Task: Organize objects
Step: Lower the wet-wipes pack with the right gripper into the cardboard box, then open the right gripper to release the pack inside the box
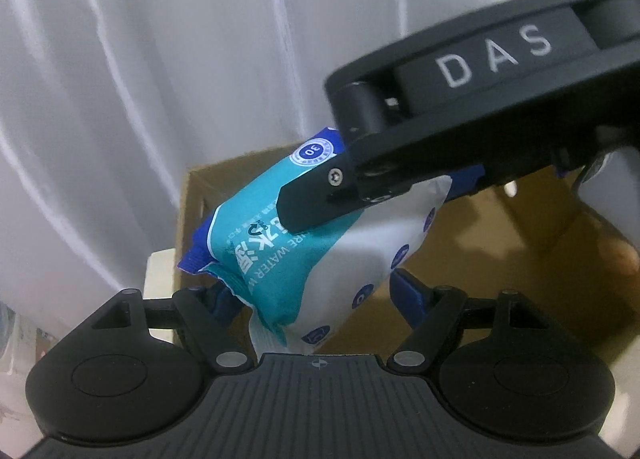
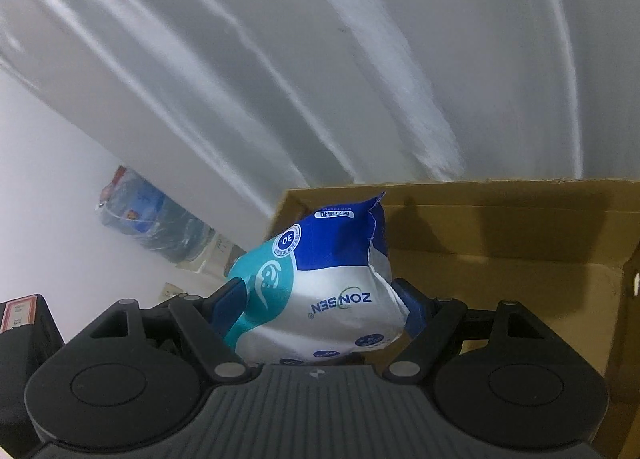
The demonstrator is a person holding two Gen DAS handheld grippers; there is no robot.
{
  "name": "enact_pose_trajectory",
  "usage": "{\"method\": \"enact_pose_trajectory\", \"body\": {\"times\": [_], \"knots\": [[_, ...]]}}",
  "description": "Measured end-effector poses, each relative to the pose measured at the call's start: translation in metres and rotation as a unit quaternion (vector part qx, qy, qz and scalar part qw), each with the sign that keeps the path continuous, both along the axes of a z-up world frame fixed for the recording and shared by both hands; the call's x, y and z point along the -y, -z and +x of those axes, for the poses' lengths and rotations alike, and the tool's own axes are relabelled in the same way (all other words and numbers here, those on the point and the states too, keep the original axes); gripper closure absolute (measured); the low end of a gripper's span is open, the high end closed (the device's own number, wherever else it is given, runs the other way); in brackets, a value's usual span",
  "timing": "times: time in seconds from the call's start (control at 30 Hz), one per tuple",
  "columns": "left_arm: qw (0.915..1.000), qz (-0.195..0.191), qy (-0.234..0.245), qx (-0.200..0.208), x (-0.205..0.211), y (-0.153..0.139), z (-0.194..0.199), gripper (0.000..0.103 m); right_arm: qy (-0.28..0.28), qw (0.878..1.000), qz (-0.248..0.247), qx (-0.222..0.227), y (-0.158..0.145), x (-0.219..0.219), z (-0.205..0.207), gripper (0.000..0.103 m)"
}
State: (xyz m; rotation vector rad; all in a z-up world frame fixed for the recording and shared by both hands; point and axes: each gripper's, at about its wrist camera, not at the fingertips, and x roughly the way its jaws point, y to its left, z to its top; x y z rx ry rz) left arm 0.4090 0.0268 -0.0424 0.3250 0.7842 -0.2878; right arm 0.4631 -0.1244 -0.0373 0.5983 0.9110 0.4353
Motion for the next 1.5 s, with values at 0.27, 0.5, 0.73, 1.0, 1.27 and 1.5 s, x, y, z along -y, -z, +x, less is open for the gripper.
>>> {"method": "enact_pose_trajectory", "body": {"times": [0.27, 0.5, 0.73, 1.0, 1.27, 1.5], "knots": [[0.9988, 0.034, 0.001, -0.036, 0.003, 0.02, 0.014, 0.027, 0.003, 0.999, 0.008, -0.034, 0.035, 0.001, 0.021, 0.02], [0.9973, 0.053, 0.011, -0.051, 0.008, 0.013, 0.022, 0.024, 0.012, 0.999, 0.003, -0.044, 0.047, 0.007, 0.022, 0.02], [0.9986, 0.048, 0.02, 0.002, 0.012, -0.01, 0.001, 0.011, 0.031, 0.997, -0.038, -0.058, 0.041, 0.013, 0.012, 0.015], [0.9992, 0.007, 0.001, 0.04, -0.006, -0.059, -0.042, 0.005, 0.052, 0.997, -0.04, -0.03, 0.001, 0.03, -0.022, 0.013], [0.9949, -0.051, -0.033, 0.081, -0.037, -0.111, -0.114, 0.003, 0.058, 0.996, -0.021, 0.065, -0.067, 0.053, -0.103, 0.004], [0.9884, -0.083, -0.077, 0.101, -0.056, -0.109, -0.191, 0.001, 0.051, 0.984, -0.037, 0.166, -0.104, 0.061, -0.188, 0.0]]}}
